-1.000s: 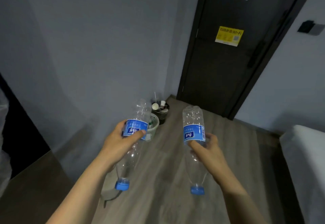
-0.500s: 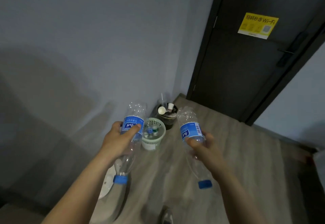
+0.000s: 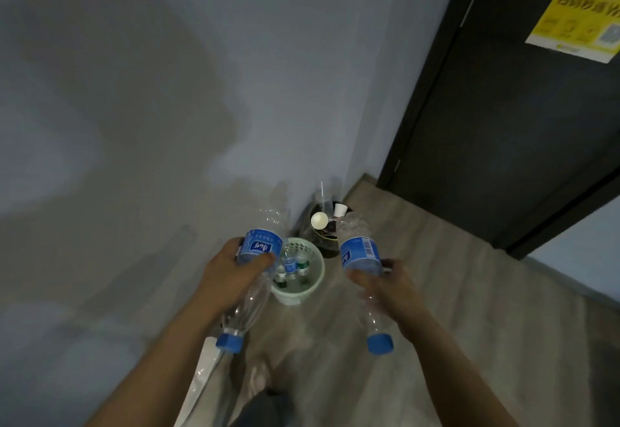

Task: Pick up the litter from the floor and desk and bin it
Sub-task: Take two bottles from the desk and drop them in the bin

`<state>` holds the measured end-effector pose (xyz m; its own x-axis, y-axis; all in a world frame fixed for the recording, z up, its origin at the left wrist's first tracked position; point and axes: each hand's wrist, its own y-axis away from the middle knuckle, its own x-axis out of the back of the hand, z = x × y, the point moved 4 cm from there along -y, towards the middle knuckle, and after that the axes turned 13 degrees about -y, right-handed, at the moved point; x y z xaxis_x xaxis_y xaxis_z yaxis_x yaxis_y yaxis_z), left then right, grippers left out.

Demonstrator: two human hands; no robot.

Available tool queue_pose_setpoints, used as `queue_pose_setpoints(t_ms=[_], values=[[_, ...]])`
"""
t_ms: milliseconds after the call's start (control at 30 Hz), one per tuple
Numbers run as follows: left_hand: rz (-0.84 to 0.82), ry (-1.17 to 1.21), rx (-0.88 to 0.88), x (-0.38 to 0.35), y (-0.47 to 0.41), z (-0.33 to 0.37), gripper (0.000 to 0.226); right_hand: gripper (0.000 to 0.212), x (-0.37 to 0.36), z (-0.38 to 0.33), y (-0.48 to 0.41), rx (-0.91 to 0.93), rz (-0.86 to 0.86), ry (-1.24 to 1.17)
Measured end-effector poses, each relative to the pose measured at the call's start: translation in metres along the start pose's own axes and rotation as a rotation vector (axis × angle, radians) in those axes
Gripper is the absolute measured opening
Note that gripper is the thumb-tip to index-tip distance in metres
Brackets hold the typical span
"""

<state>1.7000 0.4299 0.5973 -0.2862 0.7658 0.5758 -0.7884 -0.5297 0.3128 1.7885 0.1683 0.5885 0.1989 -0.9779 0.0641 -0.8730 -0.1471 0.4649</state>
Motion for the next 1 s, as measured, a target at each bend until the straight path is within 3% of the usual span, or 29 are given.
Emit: queue_pose_setpoints(t_ms=[200, 333, 567, 767, 1000], values=[[-0.143, -0.067, 0.066, -0.029, -0.122, -0.008, 0.041, 0.06, -0.035, -0.002, -0.099, -0.16, 0.026, -0.061], [-0.255, -0.212, 0.124, -0.049, -0.197, -0.019, 0.045, 0.067, -0.059, 0.004, -0.156, -0.288, 0.034, -0.016], [-0.451, -0.452, 0.248, -0.091, -0.281, -0.052, 0.063, 0.059, -0.078, 0.03, -0.235, -0.422, 0.074, 0.048], [-0.502, -0.472, 0.467, -0.133, -0.327, -0.084, 0.071, 0.066, -0.085, 0.075, -0.297, -0.564, 0.05, 0.078], [-0.499, -0.565, 0.466, -0.188, -0.375, -0.128, 0.07, 0.064, -0.092, 0.133, -0.364, -0.638, 0.028, 0.159]])
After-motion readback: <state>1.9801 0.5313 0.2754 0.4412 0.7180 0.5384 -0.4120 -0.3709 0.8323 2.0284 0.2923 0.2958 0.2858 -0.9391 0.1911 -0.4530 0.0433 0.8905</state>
